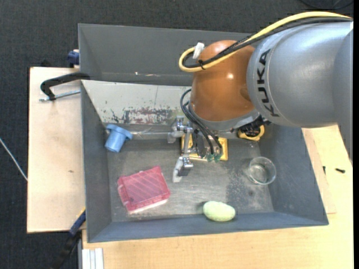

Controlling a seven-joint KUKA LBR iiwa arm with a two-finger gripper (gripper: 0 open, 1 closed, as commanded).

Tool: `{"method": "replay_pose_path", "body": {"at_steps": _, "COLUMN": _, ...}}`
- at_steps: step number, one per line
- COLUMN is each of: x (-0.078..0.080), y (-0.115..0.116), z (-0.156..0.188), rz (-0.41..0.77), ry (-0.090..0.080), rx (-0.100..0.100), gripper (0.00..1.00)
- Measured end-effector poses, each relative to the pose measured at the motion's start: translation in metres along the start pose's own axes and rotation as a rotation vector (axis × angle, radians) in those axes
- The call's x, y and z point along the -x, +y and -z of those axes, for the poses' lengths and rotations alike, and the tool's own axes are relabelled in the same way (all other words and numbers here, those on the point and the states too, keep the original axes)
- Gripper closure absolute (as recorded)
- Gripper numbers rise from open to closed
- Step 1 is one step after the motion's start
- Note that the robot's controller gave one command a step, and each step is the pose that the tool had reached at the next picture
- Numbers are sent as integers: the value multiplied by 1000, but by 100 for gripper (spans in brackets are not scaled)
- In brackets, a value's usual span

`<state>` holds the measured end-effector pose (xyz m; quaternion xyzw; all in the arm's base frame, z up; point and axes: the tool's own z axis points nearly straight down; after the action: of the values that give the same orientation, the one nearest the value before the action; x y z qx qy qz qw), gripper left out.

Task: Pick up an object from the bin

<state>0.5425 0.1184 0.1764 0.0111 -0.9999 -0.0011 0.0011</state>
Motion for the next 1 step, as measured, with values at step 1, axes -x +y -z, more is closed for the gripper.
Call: {"method": "replay_pose_path", "body": {"at_steps": 1, "x": 7, "y": -5, "z": -15, "rz": 109, "ry": -11, "rx": 0, "gripper": 0}}
